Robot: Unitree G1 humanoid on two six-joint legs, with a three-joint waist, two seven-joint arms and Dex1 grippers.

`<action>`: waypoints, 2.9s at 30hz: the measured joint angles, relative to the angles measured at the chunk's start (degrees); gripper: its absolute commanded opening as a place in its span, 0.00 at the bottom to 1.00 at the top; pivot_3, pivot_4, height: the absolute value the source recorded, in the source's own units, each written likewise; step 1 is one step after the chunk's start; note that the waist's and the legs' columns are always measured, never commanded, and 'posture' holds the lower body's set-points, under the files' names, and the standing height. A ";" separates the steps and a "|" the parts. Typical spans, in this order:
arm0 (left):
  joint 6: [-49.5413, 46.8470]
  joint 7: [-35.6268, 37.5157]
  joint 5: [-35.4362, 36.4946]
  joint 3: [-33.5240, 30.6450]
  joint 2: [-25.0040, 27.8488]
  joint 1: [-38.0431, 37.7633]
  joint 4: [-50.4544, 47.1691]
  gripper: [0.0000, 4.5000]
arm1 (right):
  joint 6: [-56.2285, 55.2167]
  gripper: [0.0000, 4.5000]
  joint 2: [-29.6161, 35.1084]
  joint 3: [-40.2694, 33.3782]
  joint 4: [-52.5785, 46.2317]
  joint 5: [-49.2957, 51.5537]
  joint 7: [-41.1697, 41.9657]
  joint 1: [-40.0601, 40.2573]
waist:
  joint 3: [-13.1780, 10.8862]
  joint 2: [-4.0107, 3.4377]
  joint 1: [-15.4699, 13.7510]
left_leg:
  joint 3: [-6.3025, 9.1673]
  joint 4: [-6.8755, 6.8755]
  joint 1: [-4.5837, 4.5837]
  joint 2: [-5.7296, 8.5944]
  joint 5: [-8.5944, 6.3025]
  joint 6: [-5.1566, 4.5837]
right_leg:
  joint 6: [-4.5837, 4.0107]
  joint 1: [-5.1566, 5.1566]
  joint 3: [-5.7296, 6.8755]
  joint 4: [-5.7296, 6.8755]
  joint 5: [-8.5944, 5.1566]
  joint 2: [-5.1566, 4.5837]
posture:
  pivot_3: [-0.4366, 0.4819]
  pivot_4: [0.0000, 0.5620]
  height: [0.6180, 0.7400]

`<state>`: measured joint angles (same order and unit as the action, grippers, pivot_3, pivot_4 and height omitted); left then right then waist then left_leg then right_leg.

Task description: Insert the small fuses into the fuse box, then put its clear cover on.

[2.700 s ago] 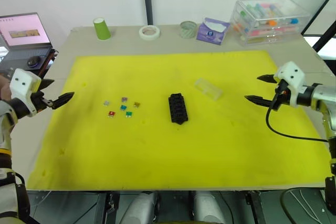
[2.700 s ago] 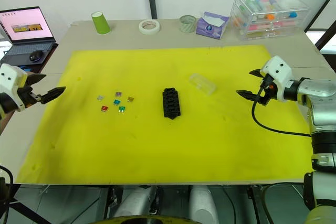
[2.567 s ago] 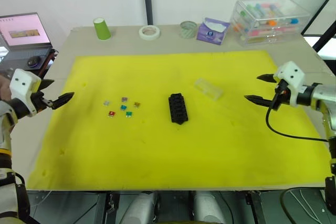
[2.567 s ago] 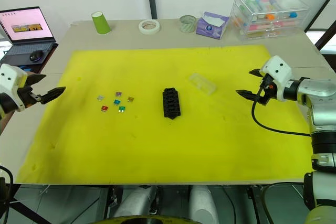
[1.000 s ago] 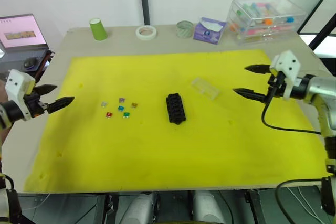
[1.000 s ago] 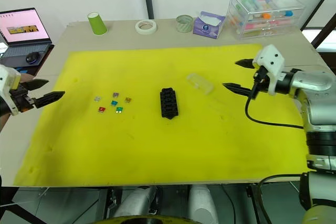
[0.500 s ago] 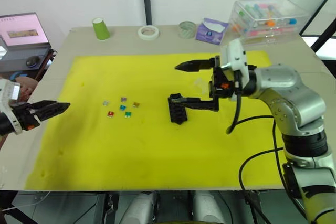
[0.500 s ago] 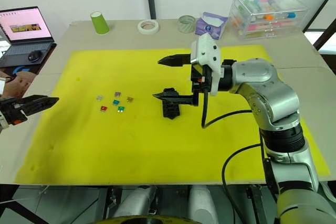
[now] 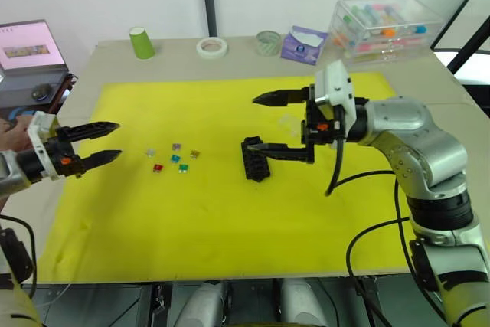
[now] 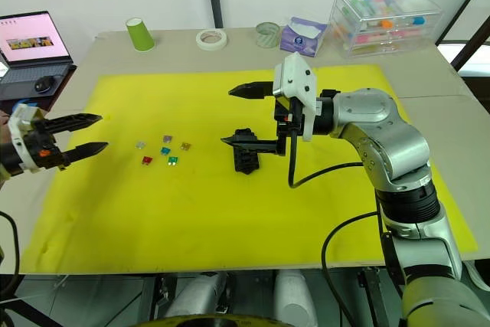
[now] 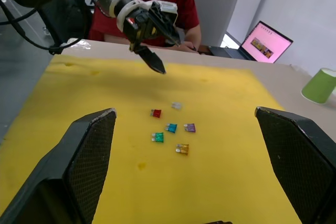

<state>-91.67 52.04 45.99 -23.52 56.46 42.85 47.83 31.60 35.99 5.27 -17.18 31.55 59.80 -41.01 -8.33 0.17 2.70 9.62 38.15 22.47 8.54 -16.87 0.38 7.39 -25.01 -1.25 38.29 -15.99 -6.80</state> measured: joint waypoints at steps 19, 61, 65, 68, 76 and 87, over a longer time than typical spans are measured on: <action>14.96 10.89 -10.76 10.77 -6.61 5.94 8.53 1.00 | 3.73 1.00 1.36 -0.49 -3.03 1.09 -2.65 1.52 | 0.02 0.04 -0.10 | -0.02 0.02 0.04 0.02 0.00 0.00 | 0.00 -0.02 -0.01 0.00 0.00 0.00 | 0.48 0.27 1.00; 25.79 16.98 -23.41 12.52 -10.85 13.22 20.54 1.00 | 9.29 1.00 3.37 -2.59 -5.87 3.78 -5.95 0.40 | 0.03 0.07 -0.82 | 0.00 0.10 0.05 0.08 0.00 0.00 | 0.00 0.05 0.01 0.01 0.00 -0.04 | 0.48 0.27 1.00; 26.04 17.02 -24.05 12.52 -11.52 13.82 20.79 1.00 | 9.40 1.00 3.37 -2.62 -6.33 4.19 -6.21 0.40 | 0.03 0.08 -1.29 | -0.01 0.12 0.05 0.10 0.00 -0.01 | 0.00 0.06 0.01 0.00 0.00 -0.06 | 0.48 0.27 1.00; 26.45 17.16 -24.14 12.48 -11.77 13.91 20.94 1.00 | 9.46 1.00 3.37 -2.65 -6.65 4.58 -6.63 0.40 | 0.04 0.08 -1.57 | -0.02 0.13 0.05 0.10 0.00 -0.01 | 0.00 0.06 0.01 0.00 0.00 -0.06 | 0.48 0.27 1.00; 27.52 16.86 -24.47 12.07 -12.09 13.91 21.79 0.80 | 9.74 1.00 3.42 -2.96 -7.41 4.82 -7.46 0.43 | 0.04 0.08 -1.63 | -0.03 0.14 0.05 0.10 0.00 -0.01 | 0.00 0.06 0.01 0.00 0.00 -0.06 | 0.48 0.27 1.00; 28.51 15.89 -25.52 11.21 -13.34 13.91 22.43 0.57 | 9.31 1.00 3.42 -2.97 -7.39 4.73 -7.62 0.43 | 0.04 0.10 -1.53 | -0.04 0.14 0.06 0.10 0.00 -0.01 | 0.01 0.05 0.00 0.00 0.00 -0.05 | 0.48 0.27 1.00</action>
<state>-63.16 67.93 20.48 -12.32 43.13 56.76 70.27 40.91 39.41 2.30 -24.57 36.28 52.18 -40.58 -8.29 0.26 1.18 9.58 38.28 22.53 8.64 -16.87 0.37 7.40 -24.96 -1.24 38.29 -15.98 -6.85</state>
